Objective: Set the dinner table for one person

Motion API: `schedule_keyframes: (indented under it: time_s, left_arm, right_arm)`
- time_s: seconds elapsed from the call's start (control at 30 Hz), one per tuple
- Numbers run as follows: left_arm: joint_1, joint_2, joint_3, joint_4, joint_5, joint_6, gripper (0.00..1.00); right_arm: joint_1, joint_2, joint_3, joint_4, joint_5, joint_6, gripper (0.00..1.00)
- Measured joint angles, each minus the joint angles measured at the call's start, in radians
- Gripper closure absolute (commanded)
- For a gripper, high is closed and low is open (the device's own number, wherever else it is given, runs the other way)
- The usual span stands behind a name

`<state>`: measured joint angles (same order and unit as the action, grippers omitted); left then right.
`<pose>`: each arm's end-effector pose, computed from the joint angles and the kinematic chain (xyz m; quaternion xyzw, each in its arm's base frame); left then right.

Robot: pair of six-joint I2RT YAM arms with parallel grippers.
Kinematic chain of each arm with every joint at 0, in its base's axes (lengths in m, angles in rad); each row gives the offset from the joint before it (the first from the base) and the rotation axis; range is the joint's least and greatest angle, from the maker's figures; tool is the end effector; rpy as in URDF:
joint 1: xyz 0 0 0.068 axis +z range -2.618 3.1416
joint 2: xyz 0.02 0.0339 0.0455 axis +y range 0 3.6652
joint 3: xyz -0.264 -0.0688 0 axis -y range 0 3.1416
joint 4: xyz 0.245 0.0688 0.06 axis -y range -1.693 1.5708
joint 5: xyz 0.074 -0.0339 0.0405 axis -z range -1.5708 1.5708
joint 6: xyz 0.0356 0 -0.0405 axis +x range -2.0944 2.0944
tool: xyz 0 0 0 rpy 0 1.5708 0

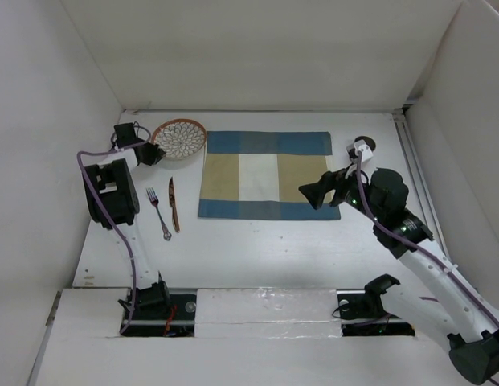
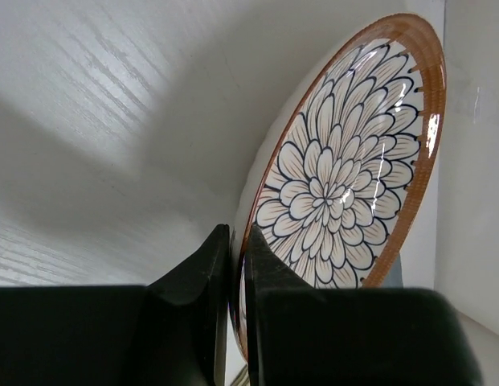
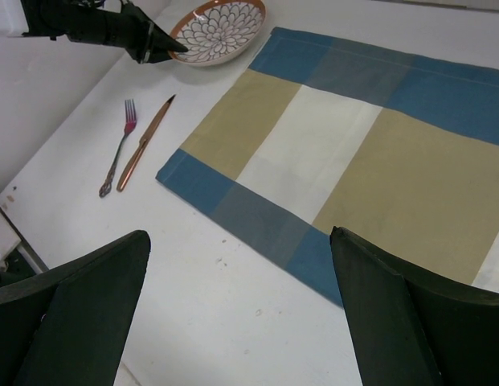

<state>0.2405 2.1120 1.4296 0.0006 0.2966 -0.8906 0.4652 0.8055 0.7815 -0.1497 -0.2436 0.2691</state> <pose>0.4569 0.1013 0.1637 -0.4249 0.7879 -0.2622 0.3604 0.1663 0.0931 0.3392 -0.1522 0.7488 0.3160 0.5624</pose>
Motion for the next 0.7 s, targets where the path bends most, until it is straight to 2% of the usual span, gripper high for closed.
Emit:
schedule_keyframes:
  time_s: [0.4, 0.7]
  left_arm:
    - [-0.015, -0.020, 0.002, 0.021, 0.008, -0.023, 1.00]
    - [-0.026, -0.187, -0.018, 0.041, 0.021, -0.004, 1.00]
  right_arm:
    - [0.000, -0.023, -0.013, -0.005, 0.020, 0.000, 0.00]
    - [0.000, -0.104, -0.013, -0.050, 0.061, 0.000, 0.00]
